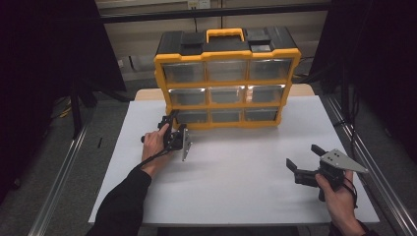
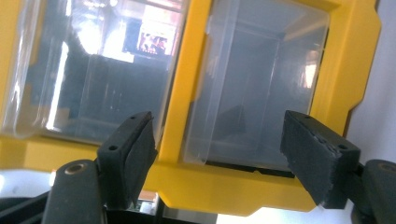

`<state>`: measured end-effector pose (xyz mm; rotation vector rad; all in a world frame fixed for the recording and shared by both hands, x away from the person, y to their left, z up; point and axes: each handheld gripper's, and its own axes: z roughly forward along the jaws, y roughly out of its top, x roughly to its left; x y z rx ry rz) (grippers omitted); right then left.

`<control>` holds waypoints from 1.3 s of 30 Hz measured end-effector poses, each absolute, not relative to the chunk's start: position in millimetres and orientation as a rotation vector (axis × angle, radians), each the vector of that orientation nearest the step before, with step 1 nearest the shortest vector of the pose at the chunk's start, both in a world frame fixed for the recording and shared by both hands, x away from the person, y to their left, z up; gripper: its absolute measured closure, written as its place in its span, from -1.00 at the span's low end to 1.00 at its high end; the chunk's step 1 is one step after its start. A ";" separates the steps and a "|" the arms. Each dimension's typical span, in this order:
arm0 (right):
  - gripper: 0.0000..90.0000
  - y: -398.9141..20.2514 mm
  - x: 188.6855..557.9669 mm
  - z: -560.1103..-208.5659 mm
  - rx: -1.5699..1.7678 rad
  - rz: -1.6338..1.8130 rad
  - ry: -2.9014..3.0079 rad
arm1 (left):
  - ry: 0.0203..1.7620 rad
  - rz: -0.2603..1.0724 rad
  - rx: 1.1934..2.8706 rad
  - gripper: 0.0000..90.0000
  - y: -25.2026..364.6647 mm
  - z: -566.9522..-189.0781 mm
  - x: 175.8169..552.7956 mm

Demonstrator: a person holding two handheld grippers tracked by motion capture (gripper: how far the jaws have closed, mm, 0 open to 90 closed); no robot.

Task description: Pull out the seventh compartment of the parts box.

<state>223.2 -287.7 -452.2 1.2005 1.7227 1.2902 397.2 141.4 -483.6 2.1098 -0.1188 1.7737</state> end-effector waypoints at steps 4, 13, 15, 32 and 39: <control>-0.98 -287.8 223.3 -452.2 1.200 1.290 1.724 | -0.225 1.878 2.199 -0.39 139.2 -481.3 396.6; -0.98 -287.9 223.3 -452.1 1.199 1.292 1.722 | -0.231 1.913 2.227 -0.22 140.0 -483.7 401.8; -0.98 -287.7 223.2 -452.1 1.197 1.292 1.726 | -0.256 1.914 2.227 -0.18 138.2 -484.7 404.5; -0.98 -287.4 223.8 -452.4 1.191 1.291 1.729 | -0.272 1.975 2.246 0.35 135.2 -481.9 406.2; -0.98 -287.4 223.7 -452.3 1.193 1.291 1.728 | -0.230 1.987 2.275 0.57 133.0 -478.4 404.5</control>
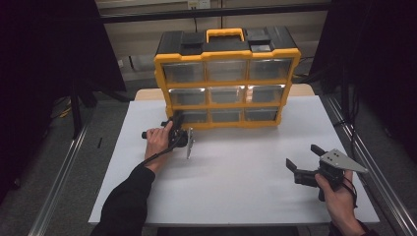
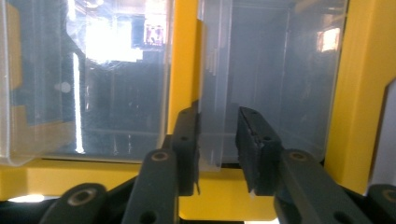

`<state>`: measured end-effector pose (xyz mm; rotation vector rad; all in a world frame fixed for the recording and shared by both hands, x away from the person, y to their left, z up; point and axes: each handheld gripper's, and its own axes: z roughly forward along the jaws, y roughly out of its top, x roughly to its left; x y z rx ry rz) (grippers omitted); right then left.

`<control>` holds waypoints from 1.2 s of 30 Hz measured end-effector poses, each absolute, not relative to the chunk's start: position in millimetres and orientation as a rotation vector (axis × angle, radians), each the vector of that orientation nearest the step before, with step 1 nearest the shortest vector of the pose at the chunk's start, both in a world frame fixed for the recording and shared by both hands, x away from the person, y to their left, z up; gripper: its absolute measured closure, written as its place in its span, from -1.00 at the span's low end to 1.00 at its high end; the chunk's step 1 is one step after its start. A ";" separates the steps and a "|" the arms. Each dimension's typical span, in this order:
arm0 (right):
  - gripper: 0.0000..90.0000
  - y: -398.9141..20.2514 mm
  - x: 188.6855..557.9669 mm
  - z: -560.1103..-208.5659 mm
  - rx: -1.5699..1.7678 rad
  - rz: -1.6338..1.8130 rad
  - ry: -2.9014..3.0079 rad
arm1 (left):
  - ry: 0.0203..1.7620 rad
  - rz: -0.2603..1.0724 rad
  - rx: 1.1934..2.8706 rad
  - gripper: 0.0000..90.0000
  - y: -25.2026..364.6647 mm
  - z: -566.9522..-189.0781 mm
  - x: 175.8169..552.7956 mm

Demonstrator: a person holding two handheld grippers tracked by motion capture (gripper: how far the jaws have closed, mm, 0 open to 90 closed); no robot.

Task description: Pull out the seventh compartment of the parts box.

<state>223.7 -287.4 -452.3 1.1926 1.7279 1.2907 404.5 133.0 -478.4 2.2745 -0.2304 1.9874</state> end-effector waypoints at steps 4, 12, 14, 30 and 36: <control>-0.98 -287.4 223.8 -452.3 1.192 1.291 1.729 | -0.262 1.980 2.273 0.67 132.5 -475.5 406.3; -0.98 -287.6 223.5 -452.2 1.196 1.293 1.727 | -0.229 1.975 2.262 0.73 131.8 -475.8 406.0; -0.98 -287.6 223.4 -452.1 1.195 1.293 1.729 | -0.233 1.973 2.260 0.73 131.7 -475.4 406.3; -0.98 -287.5 223.0 -451.9 1.195 1.295 1.726 | -0.219 1.980 2.236 0.74 134.4 -473.8 399.8; -0.98 -287.2 223.0 -451.7 1.191 1.294 1.727 | -0.231 1.985 2.234 0.74 134.9 -472.9 397.9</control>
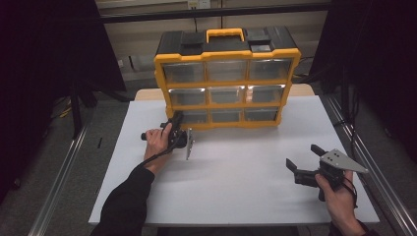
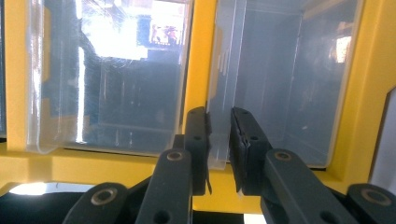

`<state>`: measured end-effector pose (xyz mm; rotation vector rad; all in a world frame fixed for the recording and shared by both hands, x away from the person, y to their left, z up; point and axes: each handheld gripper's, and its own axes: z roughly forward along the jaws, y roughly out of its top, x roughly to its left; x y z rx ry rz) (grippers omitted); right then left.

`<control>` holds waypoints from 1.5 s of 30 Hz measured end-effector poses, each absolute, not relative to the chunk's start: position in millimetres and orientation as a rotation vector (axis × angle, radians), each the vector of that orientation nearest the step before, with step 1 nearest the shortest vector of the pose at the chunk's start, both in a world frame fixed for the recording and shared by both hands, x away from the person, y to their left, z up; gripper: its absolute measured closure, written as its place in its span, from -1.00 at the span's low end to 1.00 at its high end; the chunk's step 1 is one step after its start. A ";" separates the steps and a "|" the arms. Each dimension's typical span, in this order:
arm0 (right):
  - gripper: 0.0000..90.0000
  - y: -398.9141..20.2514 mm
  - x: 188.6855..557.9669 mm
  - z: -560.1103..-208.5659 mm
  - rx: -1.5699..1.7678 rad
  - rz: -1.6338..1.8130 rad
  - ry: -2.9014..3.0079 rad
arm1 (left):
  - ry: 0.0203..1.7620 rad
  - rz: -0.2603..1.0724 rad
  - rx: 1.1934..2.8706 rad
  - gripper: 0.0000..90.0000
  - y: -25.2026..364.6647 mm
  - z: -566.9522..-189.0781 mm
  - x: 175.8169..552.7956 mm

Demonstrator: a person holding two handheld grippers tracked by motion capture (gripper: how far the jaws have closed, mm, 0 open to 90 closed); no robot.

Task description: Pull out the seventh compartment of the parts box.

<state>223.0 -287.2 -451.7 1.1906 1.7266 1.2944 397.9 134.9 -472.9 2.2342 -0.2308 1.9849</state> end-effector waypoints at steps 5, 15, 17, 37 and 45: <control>-0.98 -287.2 222.8 -451.6 1.190 1.297 1.726 | -0.213 1.999 2.267 0.74 134.4 -471.2 392.8; -0.98 -287.1 222.9 -451.6 1.189 1.295 1.725 | -0.184 1.943 2.116 0.74 135.7 -479.0 394.1; -0.98 -287.1 222.8 -451.6 1.188 1.295 1.725 | -0.190 1.907 2.135 0.74 136.3 -479.1 394.2; -0.98 -286.7 222.6 -451.6 1.190 1.301 1.721 | -0.206 1.942 2.122 0.75 139.1 -479.6 381.7; -0.98 -286.8 222.6 -451.6 1.189 1.303 1.720 | -0.219 1.943 2.122 0.75 139.4 -478.9 378.5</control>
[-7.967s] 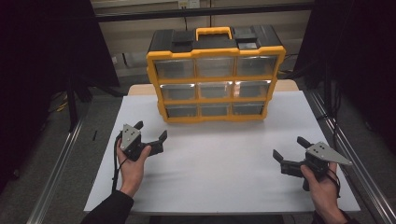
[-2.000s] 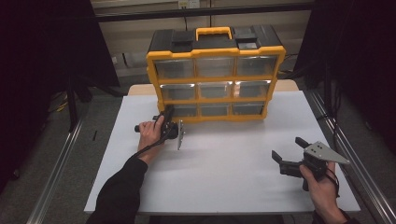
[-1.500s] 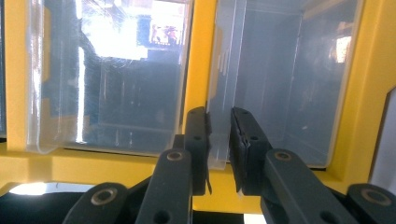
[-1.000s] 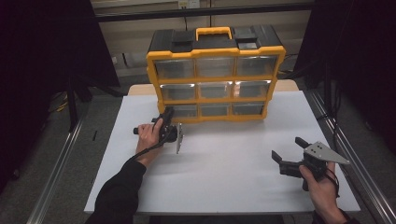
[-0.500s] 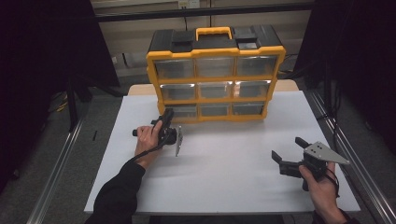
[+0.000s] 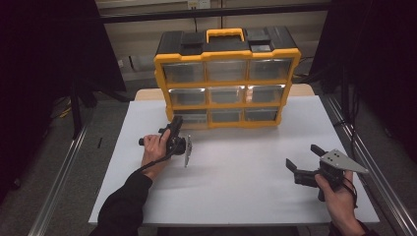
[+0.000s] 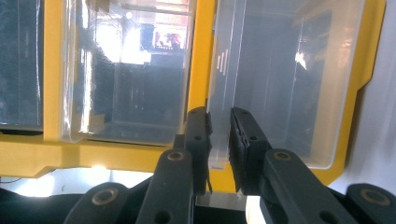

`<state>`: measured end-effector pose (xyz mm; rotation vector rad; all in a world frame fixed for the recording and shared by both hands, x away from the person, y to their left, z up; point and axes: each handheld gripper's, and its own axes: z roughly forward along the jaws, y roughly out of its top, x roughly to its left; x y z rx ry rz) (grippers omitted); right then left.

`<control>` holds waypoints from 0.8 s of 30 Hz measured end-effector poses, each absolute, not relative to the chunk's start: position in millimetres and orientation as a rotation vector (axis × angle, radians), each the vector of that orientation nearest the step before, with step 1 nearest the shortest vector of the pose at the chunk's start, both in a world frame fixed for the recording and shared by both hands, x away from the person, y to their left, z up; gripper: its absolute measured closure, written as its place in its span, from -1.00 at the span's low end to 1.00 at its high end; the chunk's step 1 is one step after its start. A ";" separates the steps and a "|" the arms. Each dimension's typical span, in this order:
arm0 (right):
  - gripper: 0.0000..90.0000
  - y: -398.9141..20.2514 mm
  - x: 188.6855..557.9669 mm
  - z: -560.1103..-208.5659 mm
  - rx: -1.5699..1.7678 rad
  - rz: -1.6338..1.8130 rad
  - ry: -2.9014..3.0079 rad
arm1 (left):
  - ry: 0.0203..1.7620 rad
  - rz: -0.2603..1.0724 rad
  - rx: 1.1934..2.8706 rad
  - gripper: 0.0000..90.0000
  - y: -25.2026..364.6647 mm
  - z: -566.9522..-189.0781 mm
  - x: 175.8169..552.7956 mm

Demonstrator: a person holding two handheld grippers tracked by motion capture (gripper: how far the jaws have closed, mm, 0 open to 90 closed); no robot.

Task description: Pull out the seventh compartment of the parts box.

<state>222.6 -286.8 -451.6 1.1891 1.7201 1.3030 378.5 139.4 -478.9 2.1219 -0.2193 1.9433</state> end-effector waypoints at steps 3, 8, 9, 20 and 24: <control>-0.98 -286.4 222.5 -451.6 1.191 1.304 1.722 | -0.208 1.924 2.118 0.75 140.1 -479.6 377.6; -0.98 -286.2 222.9 -451.9 1.191 1.301 1.722 | -0.197 1.911 2.109 0.75 141.6 -478.7 374.8; -0.98 -286.2 222.9 -451.9 1.191 1.300 1.721 | -0.204 1.923 2.099 0.75 141.3 -478.6 374.5; -0.98 -286.0 222.8 -451.8 1.194 1.305 1.721 | -0.233 1.942 2.107 0.75 141.7 -479.0 368.3; -0.98 -285.9 223.0 -451.8 1.190 1.301 1.726 | -0.205 1.920 2.082 0.74 141.5 -481.0 363.8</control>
